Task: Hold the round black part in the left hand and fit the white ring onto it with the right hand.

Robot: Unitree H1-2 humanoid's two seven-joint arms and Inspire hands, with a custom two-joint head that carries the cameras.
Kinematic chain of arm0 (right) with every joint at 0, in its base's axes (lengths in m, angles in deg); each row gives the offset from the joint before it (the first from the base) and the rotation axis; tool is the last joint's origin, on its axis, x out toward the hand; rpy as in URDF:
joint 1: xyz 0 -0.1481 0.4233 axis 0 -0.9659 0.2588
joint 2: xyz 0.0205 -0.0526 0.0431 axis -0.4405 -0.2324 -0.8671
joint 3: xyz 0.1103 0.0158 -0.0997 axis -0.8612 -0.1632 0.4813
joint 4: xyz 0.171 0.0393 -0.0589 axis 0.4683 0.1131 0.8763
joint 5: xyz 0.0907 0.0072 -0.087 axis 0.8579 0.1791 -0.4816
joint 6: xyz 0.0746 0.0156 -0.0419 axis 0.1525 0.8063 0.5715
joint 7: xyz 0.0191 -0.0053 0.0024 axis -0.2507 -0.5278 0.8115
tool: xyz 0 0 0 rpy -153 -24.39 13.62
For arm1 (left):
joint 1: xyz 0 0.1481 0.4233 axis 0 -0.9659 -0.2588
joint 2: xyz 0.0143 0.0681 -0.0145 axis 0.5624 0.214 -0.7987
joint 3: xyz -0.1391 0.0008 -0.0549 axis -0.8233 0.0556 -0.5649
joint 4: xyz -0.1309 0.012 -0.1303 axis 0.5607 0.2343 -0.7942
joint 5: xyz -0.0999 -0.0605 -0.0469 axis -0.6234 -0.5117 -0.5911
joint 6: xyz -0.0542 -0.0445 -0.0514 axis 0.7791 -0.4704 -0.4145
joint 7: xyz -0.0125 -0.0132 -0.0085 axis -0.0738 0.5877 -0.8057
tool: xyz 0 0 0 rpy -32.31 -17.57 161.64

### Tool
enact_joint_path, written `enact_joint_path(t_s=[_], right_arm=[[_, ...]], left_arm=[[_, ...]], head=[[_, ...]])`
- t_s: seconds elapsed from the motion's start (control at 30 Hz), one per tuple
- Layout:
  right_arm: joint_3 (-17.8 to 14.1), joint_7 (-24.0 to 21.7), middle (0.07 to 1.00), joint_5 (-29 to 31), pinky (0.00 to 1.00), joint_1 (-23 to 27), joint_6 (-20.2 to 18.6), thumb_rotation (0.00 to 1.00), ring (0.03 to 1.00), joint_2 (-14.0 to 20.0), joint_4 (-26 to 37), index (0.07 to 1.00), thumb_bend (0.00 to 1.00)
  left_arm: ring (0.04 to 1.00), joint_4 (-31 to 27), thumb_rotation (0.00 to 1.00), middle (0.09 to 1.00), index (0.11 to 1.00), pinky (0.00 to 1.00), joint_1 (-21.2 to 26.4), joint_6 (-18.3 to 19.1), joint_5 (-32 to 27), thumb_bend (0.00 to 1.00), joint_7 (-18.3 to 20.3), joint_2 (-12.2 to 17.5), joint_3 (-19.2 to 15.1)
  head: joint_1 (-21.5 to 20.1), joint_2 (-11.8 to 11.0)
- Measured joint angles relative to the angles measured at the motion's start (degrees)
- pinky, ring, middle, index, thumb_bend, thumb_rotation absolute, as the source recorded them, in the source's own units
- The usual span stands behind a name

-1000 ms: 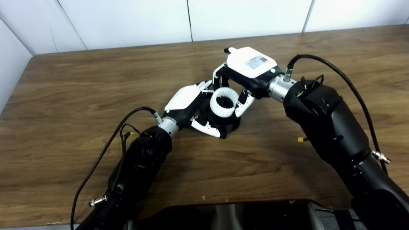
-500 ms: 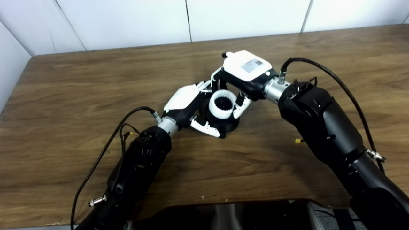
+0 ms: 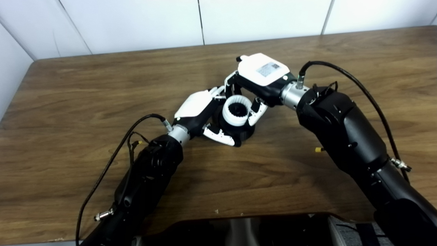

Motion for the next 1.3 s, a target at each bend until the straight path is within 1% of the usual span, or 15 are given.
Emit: enact_joint_path(t_s=[0.13,0.27,0.3,0.33,0.37,0.43,0.57,0.87,1.0,1.1,1.17,1.23,1.3], right_arm=[[0.07,0.0,0.519,0.0,0.97,0.08,0.0,0.16,0.653,0.01,-0.06,0.493,0.52],[1.01,-0.52,0.559,-0.22,0.97,0.86,0.03,0.17,0.676,0.59,-0.09,0.497,0.52],[1.28,-0.96,0.589,-0.33,0.94,1.18,0.11,0.31,0.684,0.78,-0.08,0.607,0.76],[1.53,-1.19,0.599,-0.47,0.93,1.41,0.16,0.36,0.687,0.94,-0.08,0.645,0.85],[1.86,-2.0,0.628,-0.67,0.91,1.73,0.24,0.42,0.695,1.16,-0.08,0.677,0.92],[2.41,-3.32,0.652,-1.31,0.9,1.85,0.34,0.47,0.704,1.66,-0.08,0.701,0.96],[2.57,-5.0,0.675,-1.44,0.89,1.71,-0.19,0.5,0.715,1.88,-0.09,0.725,0.98],[2.51,-5.8,0.686,-1.61,0.9,1.78,-0.46,0.5,0.721,1.83,0.03,0.732,0.97],[2.47,-6.03,0.703,-1.6,0.9,1.77,-0.52,0.48,0.727,1.82,0.06,0.741,0.97],[2.46,-6.28,0.737,-1.61,0.89,1.77,-0.53,0.48,0.742,1.83,0.16,0.759,0.98],[2.47,-6.32,0.777,-1.66,0.89,1.75,-0.48,0.5,0.76,1.84,0.25,0.79,0.99],[2.46,-6.32,0.821,-1.67,0.88,1.74,-0.44,0.49,0.788,1.85,0.28,0.83,1.0],[2.29,-6.32,0.839,-1.6,0.88,1.67,-0.5,0.49,0.802,1.84,0.36,0.848,1.0]], left_arm=[[1.0,0.0,0.39,1.0,0.638,1.0,0.01,0.1,-0.05,1.0,0.0,-0.02,-0.04],[1.0,-0.08,0.41,1.0,0.657,1.0,0.06,0.33,0.29,1.0,0.01,0.0,0.09],[1.0,-0.11,0.41,1.0,0.655,1.0,0.11,0.36,0.48,1.0,0.02,0.0,0.14],[1.0,-0.12,0.41,1.0,0.654,1.0,0.15,0.36,0.65,1.0,0.02,0.0,0.15],[1.0,-0.13,0.4,1.0,0.648,1.0,0.19,0.34,0.78,1.0,-0.01,-0.01,0.15],[1.0,-0.13,0.4,1.0,0.646,1.0,0.19,0.34,0.8,1.0,-0.02,-0.08,0.12],[1.0,-0.12,0.39,1.0,0.64,1.0,0.19,0.38,0.76,1.0,0.01,-0.29,-0.07],[1.0,-0.1,0.4,1.0,0.636,1.0,0.21,0.37,0.78,1.0,0.0,-0.29,-0.05],[1.0,-0.09,0.4,1.0,0.637,1.0,0.21,0.37,0.76,1.0,0.01,-0.29,-0.05],[1.0,-0.09,0.4,1.0,0.637,1.0,0.2,0.37,0.7,1.0,0.02,-0.29,-0.11],[1.0,-0.09,0.39,1.0,0.636,1.0,0.2,0.37,0.55,1.0,0.04,-0.29,-0.13],[1.0,-0.09,0.4,1.0,0.637,1.0,0.2,0.37,0.46,1.0,0.07,-0.28,-0.13],[1.0,-0.09,0.4,1.0,0.639,1.0,0.21,0.37,0.53,1.0,0.07,-0.26,-0.08]], head=[[0.09,0.09],[0.0,0.09],[-0.09,0.09],[-0.09,0.09],[0.0,0.17],[0.0,0.26],[0.0,0.26],[0.0,0.35],[-0.26,0.26],[-0.26,0.18],[-0.26,0.0],[-0.61,0.0],[-0.53,-0.26]])
